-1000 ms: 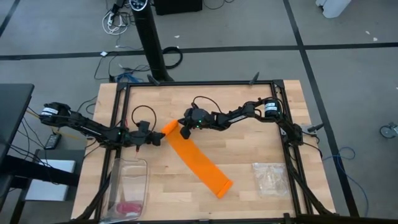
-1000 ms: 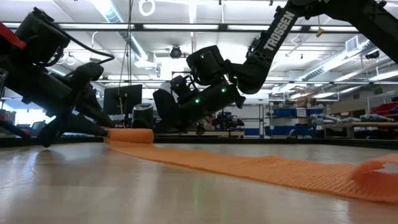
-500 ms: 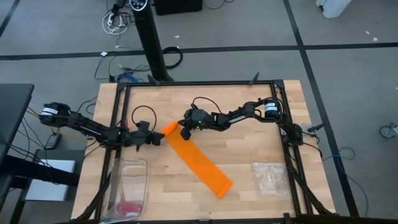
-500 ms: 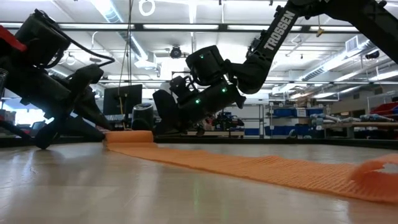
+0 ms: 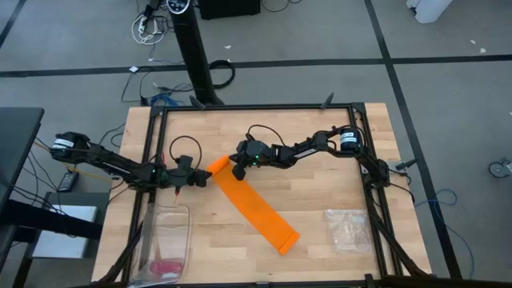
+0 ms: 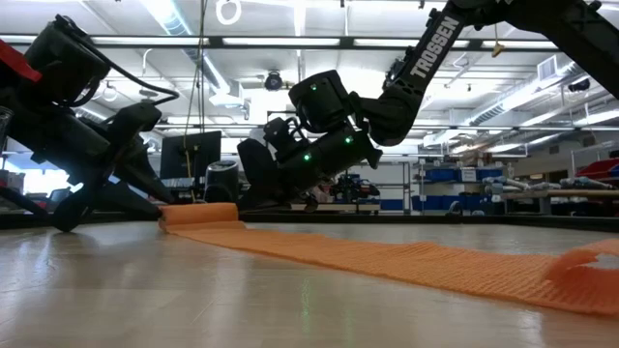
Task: Roll bandage
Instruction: Roll the orange bandage
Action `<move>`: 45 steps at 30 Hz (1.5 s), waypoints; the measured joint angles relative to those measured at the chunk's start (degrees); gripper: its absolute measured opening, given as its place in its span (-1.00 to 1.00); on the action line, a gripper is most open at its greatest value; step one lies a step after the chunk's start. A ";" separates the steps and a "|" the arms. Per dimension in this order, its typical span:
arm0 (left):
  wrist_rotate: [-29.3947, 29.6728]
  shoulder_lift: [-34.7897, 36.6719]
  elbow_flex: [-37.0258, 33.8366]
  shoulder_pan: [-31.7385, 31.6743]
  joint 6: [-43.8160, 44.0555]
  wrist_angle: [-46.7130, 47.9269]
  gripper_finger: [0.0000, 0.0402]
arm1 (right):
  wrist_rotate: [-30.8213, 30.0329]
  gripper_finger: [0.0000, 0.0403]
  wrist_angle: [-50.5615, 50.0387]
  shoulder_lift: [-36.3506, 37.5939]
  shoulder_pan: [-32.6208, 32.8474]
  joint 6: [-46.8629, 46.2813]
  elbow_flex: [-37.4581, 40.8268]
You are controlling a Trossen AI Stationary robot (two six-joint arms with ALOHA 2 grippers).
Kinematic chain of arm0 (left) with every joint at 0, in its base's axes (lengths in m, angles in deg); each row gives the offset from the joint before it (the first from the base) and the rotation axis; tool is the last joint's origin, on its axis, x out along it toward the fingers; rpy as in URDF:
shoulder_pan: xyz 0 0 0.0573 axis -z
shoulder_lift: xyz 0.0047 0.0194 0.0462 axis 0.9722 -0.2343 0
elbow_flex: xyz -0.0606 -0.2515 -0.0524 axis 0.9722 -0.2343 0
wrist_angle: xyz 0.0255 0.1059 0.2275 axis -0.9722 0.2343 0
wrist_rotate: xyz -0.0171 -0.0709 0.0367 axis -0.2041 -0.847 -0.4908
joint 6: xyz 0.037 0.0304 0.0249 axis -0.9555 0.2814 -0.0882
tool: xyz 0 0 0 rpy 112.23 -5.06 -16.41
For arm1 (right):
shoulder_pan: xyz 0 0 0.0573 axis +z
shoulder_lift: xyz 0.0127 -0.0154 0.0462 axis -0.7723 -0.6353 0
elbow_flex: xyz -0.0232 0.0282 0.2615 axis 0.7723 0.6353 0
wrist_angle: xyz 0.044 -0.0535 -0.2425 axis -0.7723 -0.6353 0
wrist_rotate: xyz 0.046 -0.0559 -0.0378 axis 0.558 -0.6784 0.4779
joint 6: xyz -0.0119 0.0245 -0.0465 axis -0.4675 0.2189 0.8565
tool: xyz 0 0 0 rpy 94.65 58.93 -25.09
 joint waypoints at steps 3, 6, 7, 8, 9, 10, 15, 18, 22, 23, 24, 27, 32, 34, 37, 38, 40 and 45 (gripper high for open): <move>-0.21 0.01 0.00 0.01 -0.28 0.02 -0.36 | 0.00 -0.96 0.03 0.00 0.00 0.00 0.00; -0.32 0.01 0.00 -0.37 -0.39 0.07 -0.36 | -0.07 -0.96 1.01 0.00 -0.02 -0.05 0.00; -0.53 0.01 0.00 -0.84 -0.65 0.07 -0.36 | -0.16 -0.96 1.72 0.00 -0.04 -0.11 0.00; -0.93 0.05 0.00 -1.54 -0.98 0.04 -0.36 | -0.28 -0.96 2.42 0.02 -0.04 -0.11 0.00; -1.41 0.03 0.00 -2.37 -1.44 0.01 -0.36 | -0.35 -0.96 2.94 0.06 -0.07 -0.11 0.00; -1.90 0.04 0.00 -3.26 -2.11 -0.17 -0.36 | -0.44 -0.96 3.06 0.09 -0.09 -0.13 0.00; -2.23 -0.06 -0.17 -7.26 -7.58 -0.91 -0.36 | -0.68 -0.96 1.71 0.11 -0.09 -0.16 0.00; -0.05 -0.10 -0.39 -9.99 -13.08 -0.47 -0.36 | -0.18 -0.96 0.17 0.11 -0.02 -0.20 0.02; -1.54 -0.08 -0.39 -14.13 -17.67 -1.55 -0.36 | 0.04 -0.96 -0.31 0.11 -0.03 -0.26 0.02; -2.82 -0.08 -0.38 -15.06 -18.31 -2.03 -0.36 | 0.04 -0.96 -0.40 0.11 -0.02 -0.29 0.02; -4.34 -0.10 -0.39 -15.95 -18.52 -2.62 -0.36 | 0.04 -0.96 -0.49 0.11 -0.02 -0.31 0.02; -8.27 -0.12 -0.39 -17.52 -18.53 -3.66 -0.36 | 0.02 -0.96 -0.69 0.11 -0.02 -0.26 0.02; -12.42 -0.06 -0.25 -18.09 -18.57 -1.62 -0.34 | 0.04 -0.96 -0.27 0.11 -0.02 -0.07 0.02; -12.89 -0.01 -0.17 -18.16 -18.67 -1.24 -0.30 | 0.09 -0.96 -0.26 0.11 -0.02 0.00 0.02; -13.99 -0.04 -0.17 -18.18 -18.71 -2.36 -0.25 | 0.02 -0.96 -0.19 0.11 -0.02 0.54 0.02; -14.23 -0.08 -0.24 -18.18 -18.69 -2.95 -0.24 | -0.09 -0.96 -0.17 0.11 -0.05 0.80 0.02; -14.17 -0.08 -0.26 -18.16 -18.61 -3.55 -0.24 | -0.28 -0.96 0.01 0.11 -0.11 1.20 0.02; -11.87 -0.12 -0.28 -18.16 -21.31 -3.68 -0.28 | 0.94 -0.96 0.43 0.09 -0.11 1.79 0.04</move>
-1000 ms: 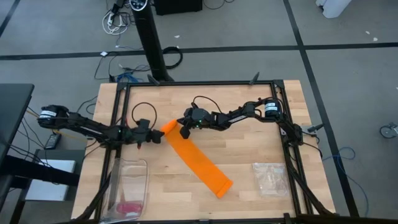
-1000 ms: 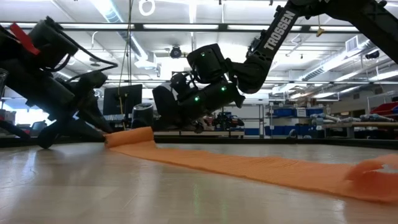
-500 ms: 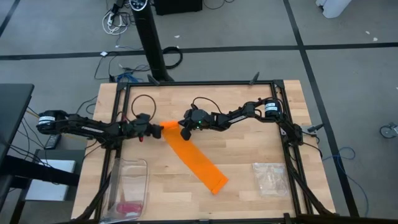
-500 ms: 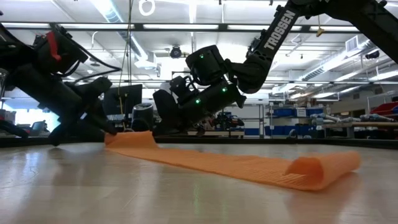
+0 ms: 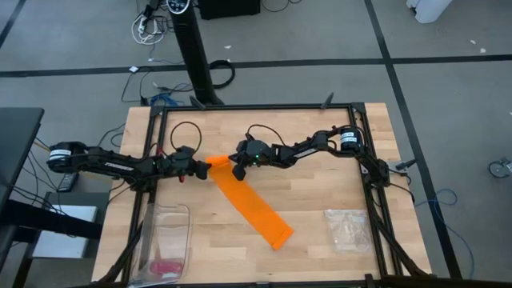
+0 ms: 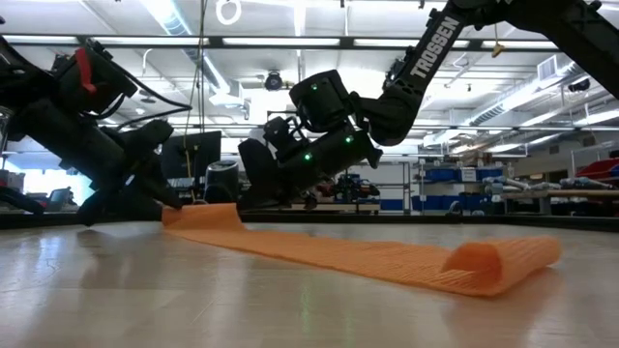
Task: Roll bandage
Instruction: Roll the orange bandage
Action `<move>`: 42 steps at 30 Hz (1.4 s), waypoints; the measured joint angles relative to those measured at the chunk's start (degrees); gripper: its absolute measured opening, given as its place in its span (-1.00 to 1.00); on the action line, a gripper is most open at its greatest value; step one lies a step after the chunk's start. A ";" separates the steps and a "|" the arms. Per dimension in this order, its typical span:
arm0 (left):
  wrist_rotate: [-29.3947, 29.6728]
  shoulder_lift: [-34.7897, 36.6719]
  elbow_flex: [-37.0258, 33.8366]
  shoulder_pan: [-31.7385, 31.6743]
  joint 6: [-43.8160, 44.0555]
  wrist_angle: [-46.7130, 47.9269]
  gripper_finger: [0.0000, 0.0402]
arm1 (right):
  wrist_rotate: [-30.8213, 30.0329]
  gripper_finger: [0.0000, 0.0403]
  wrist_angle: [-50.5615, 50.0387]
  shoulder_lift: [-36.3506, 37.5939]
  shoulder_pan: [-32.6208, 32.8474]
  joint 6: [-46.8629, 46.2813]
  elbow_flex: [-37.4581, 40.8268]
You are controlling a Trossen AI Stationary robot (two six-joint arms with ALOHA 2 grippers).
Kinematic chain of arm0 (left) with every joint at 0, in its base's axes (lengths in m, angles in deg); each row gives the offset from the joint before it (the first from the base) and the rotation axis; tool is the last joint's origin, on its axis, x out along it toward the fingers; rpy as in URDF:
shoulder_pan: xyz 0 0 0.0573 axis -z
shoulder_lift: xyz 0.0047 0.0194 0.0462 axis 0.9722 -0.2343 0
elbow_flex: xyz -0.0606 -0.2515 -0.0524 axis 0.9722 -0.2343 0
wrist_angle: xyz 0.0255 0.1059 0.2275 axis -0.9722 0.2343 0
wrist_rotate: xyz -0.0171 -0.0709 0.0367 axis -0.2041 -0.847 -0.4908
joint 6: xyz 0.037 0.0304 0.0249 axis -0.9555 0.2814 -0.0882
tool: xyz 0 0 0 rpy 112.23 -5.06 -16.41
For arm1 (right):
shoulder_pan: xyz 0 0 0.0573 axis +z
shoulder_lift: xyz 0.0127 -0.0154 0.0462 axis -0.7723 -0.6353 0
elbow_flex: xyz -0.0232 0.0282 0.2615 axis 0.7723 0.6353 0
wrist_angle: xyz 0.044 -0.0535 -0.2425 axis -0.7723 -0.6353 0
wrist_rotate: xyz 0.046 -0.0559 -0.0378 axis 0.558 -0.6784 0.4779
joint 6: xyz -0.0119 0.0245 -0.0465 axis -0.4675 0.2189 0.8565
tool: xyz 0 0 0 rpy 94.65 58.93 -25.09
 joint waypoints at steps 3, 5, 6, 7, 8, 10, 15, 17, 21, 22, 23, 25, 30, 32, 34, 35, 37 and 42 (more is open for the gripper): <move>0.66 0.00 0.00 0.00 -1.13 -0.73 -0.33 | 0.01 -0.96 -0.03 0.00 0.00 0.72 0.01; 0.80 0.00 -0.04 0.00 -2.97 -1.66 -0.36 | -0.06 -0.96 -0.08 0.00 -0.03 1.19 0.09; 0.90 -0.02 -0.10 0.00 -3.49 -2.47 -0.38 | -0.18 -0.96 -0.20 0.00 -0.05 1.31 0.11; 0.93 -0.02 -0.11 0.00 -4.18 -3.31 -0.41 | -0.40 -0.96 -0.28 0.00 -0.09 1.55 0.13; 0.93 -0.01 -0.11 0.00 -4.70 -4.15 -0.43 | -0.54 -0.96 -0.32 -0.02 -0.13 1.76 0.15; 0.24 0.00 -0.11 0.02 -5.79 -5.76 -0.48 | -0.83 -0.96 -0.40 -0.07 -0.20 2.20 0.20; -6.21 0.17 0.21 0.23 -8.19 -11.32 -0.62 | -1.05 -0.96 0.02 -0.24 -0.28 3.04 0.22; -7.01 0.15 0.22 0.22 -9.00 -12.99 -0.67 | -0.42 -0.96 0.27 -0.28 -0.28 3.21 0.20; -5.82 0.16 0.22 0.22 -7.98 -13.09 -0.72 | -0.28 -0.95 0.82 -0.28 -0.28 3.24 0.20; -5.46 0.17 0.24 0.22 -7.82 -12.47 -0.72 | -0.25 -0.94 0.89 -0.26 -0.28 3.26 0.20; -5.11 0.17 0.26 0.22 -7.80 -11.52 -0.72 | -0.09 -0.94 0.94 -0.17 -0.28 3.28 0.20; -4.09 0.20 0.30 0.18 -7.65 -9.20 -0.71 | 1.33 -0.93 2.39 0.04 -0.18 3.67 0.03; -0.49 -0.40 0.28 -0.08 -4.80 -6.53 -0.69 | 7.14 -0.94 6.56 0.56 0.98 3.42 -0.66; -0.55 -1.10 0.28 -0.24 -4.63 -6.66 -0.66 | 6.30 -0.94 5.95 0.40 1.22 4.36 -1.22; -0.51 -2.41 0.28 -0.24 -4.61 -7.66 -0.62 | 5.70 -0.94 5.85 0.39 1.27 5.07 -2.04; -0.14 -3.06 0.27 -0.22 -4.63 -8.23 -0.61 | 5.72 -0.94 5.79 0.39 1.41 5.22 -2.42; 1.44 -4.40 0.28 -0.24 -4.66 -8.59 -0.60 | 5.96 -0.94 5.15 0.39 1.60 5.28 -2.71; 4.29 -8.19 0.20 -0.22 -10.28 -12.05 -0.75 | 7.47 -0.93 1.06 1.56 1.36 7.27 -2.69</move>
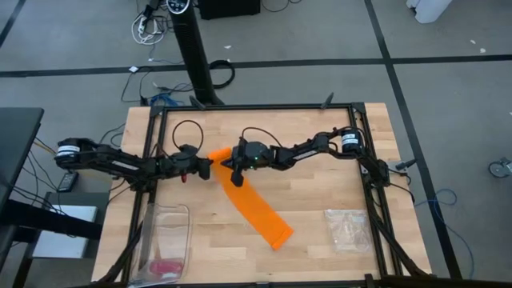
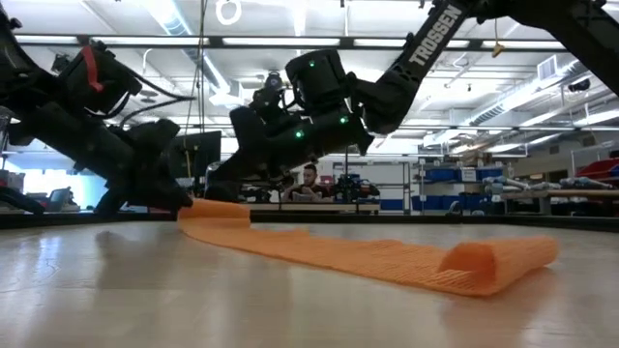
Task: Roll bandage
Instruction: Roll the orange bandage
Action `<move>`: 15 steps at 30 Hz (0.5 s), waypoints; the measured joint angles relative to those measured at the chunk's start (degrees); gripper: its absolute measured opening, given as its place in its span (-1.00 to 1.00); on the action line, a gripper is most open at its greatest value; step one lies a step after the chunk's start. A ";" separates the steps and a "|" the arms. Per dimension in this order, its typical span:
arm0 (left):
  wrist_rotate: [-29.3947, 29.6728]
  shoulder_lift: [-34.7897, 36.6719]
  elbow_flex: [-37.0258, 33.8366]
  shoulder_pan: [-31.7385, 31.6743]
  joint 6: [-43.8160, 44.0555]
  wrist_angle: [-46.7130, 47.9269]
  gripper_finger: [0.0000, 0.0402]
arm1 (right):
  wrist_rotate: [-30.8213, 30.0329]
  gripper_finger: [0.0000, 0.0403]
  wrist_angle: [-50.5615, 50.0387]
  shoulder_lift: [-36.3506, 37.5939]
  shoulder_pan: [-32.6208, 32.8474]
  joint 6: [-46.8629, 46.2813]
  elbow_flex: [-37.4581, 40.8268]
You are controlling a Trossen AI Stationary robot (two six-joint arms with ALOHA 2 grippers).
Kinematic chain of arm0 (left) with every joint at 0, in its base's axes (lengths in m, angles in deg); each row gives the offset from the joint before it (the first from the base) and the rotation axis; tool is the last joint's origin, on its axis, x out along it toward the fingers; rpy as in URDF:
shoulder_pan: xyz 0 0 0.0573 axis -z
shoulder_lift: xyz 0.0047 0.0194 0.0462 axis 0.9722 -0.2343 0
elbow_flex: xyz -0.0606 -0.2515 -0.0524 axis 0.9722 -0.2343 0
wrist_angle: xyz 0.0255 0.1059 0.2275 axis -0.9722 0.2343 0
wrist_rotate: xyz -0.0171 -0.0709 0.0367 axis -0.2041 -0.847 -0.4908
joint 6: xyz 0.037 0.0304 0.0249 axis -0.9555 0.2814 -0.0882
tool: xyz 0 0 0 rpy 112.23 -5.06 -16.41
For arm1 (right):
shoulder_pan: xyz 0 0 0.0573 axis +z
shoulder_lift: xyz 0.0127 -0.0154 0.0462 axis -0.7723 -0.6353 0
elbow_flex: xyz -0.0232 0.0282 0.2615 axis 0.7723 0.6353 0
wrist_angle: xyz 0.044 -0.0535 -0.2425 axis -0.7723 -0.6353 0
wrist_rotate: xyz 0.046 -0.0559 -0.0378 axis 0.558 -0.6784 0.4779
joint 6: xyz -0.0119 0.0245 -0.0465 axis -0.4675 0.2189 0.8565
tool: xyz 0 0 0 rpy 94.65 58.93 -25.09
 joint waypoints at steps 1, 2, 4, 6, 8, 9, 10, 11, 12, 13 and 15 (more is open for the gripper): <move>0.22 -0.60 0.00 0.00 -2.60 -1.97 -0.81 | 0.84 -0.93 -2.36 1.01 -0.03 0.68 0.02; 0.61 -0.78 -0.01 0.00 -5.35 -3.43 -0.88 | 1.99 -0.93 -5.02 2.23 -0.05 1.34 0.02; 1.52 -0.79 -0.09 0.00 -10.51 -8.35 -0.94 | 3.34 -0.93 -11.07 5.11 -0.03 1.80 0.02; 2.64 -0.77 -0.07 0.01 -16.03 -12.55 -0.94 | 6.11 -0.92 -19.04 8.31 0.10 3.48 0.02; 2.83 -0.73 -0.07 0.02 -21.78 -16.53 -0.94 | 8.85 -0.90 -27.39 11.58 0.39 5.48 0.09; 2.85 -0.70 -0.01 0.02 -24.73 -18.61 -0.94 | 9.91 -0.90 -30.58 13.05 0.70 6.52 0.11; 2.87 -0.67 0.40 0.00 -27.43 -19.45 -0.94 | 10.74 -0.89 -34.15 14.72 1.11 7.65 0.11; 2.90 -0.66 1.06 0.00 -30.01 -19.45 -0.94 | 11.26 -0.89 -37.93 16.34 1.61 8.75 0.11; 3.03 -0.70 1.85 0.00 -32.46 -19.29 -0.94 | 11.51 -0.89 -41.09 17.84 2.29 9.76 0.11; 3.22 -0.70 2.75 0.00 -34.75 -19.24 -0.94 | 11.57 -0.89 -44.37 19.29 3.04 10.67 0.09; 3.89 -0.68 5.28 -0.02 -39.08 -18.87 -0.94 | 11.77 -0.89 -50.42 21.47 4.58 11.52 0.09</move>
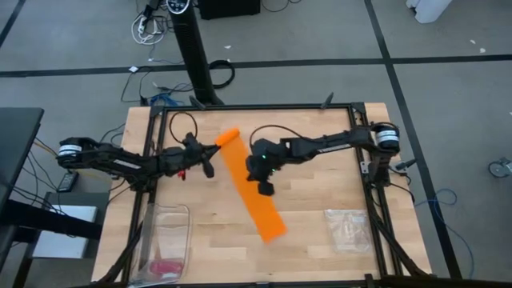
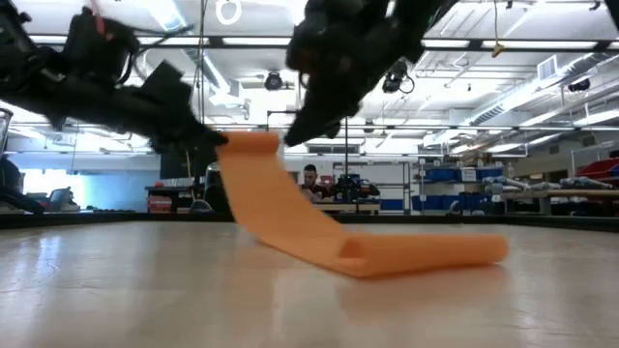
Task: Roll bandage
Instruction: Roll the orange bandage
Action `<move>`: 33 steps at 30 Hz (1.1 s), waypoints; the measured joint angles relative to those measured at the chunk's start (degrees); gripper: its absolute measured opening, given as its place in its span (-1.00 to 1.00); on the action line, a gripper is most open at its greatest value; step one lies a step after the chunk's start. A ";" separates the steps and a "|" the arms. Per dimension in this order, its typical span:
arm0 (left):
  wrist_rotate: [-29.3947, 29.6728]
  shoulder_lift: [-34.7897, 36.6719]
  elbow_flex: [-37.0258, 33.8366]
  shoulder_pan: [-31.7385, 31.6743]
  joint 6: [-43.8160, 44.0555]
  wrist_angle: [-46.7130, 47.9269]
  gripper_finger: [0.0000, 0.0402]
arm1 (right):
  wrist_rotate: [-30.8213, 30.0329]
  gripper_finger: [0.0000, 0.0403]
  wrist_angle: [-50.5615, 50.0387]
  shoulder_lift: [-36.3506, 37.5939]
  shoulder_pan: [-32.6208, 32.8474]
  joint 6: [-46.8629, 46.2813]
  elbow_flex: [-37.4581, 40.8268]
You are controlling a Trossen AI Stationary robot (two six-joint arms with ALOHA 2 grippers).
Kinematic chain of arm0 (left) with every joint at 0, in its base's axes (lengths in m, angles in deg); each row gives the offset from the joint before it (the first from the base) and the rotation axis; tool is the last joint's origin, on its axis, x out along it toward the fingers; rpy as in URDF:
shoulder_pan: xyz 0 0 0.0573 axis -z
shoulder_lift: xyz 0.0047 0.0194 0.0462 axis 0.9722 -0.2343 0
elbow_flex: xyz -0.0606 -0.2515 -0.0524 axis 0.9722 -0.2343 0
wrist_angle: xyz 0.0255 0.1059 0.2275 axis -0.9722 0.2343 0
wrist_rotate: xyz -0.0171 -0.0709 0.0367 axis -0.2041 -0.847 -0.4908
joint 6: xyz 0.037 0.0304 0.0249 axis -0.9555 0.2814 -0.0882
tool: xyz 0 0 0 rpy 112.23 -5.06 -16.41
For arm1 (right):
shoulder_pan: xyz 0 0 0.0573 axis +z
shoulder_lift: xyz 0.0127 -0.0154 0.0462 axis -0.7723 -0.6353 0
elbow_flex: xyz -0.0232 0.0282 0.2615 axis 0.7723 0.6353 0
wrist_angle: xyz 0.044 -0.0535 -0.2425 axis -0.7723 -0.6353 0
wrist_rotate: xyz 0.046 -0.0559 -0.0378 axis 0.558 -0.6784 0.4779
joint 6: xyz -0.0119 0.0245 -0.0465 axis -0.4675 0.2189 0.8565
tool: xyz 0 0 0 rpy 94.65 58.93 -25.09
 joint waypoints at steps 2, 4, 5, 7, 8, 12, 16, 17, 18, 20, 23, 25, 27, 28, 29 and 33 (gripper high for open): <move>0.08 0.01 3.27 -0.36 -4.60 1.79 -0.94 | 0.06 -0.89 -4.67 1.74 1.46 -0.15 0.02; 0.05 0.12 7.23 -0.88 -9.10 4.93 -0.94 | 0.14 -0.89 -7.00 2.95 2.95 -1.16 0.02; 0.04 0.38 9.37 -1.22 -11.31 7.11 -0.94 | 0.61 -0.89 -8.05 3.14 3.65 -1.52 0.02; 0.03 0.42 14.35 -1.97 -15.15 12.48 -0.94 | 2.68 -0.91 -9.38 3.01 5.05 -1.63 0.02; 0.03 0.42 16.95 -2.27 -16.98 16.01 -0.94 | 4.15 -0.91 -10.21 2.66 5.75 -1.60 0.02; 0.01 0.39 26.63 -3.27 -23.83 28.11 -0.95 | 6.08 -0.96 -11.58 0.60 8.35 -2.90 0.05; 0.08 0.89 33.83 -4.31 -29.67 34.77 -0.95 | 5.02 -0.98 -13.67 0.29 10.66 -5.71 0.51; 0.08 1.50 35.27 -4.55 -30.99 36.04 -0.95 | 4.03 -0.98 -13.82 0.30 11.31 -6.73 0.79; 0.07 2.03 36.97 -4.71 -32.38 37.00 -0.95 | 2.76 -0.96 -14.06 0.45 11.85 -7.62 1.10; -0.04 3.21 40.23 -5.08 -34.59 38.79 -0.95 | 0.41 -0.92 -14.10 0.67 12.92 -9.01 1.27; -0.22 4.82 44.25 -5.14 -36.39 43.56 -0.95 | -3.21 -0.83 -14.72 0.55 13.92 -10.36 1.29; -0.81 5.88 46.50 -5.14 -36.60 46.22 -0.95 | -5.24 -0.78 -15.03 0.42 14.35 -11.41 1.43; -1.24 6.97 48.29 -5.13 -36.87 49.15 -0.95 | -7.85 -0.74 -14.61 0.42 14.66 -12.14 1.98; -1.30 7.28 49.12 -5.10 -37.64 49.63 -0.95 | -9.56 -0.74 -15.15 0.42 14.77 -12.48 2.34; -1.30 7.90 49.66 -5.10 -38.43 50.64 -0.95 | -11.28 -0.73 -16.29 0.42 14.82 -12.83 2.69; -1.37 9.75 51.86 -4.93 -39.97 51.78 -0.95 | -16.77 -0.76 -14.71 0.42 14.74 -12.98 5.37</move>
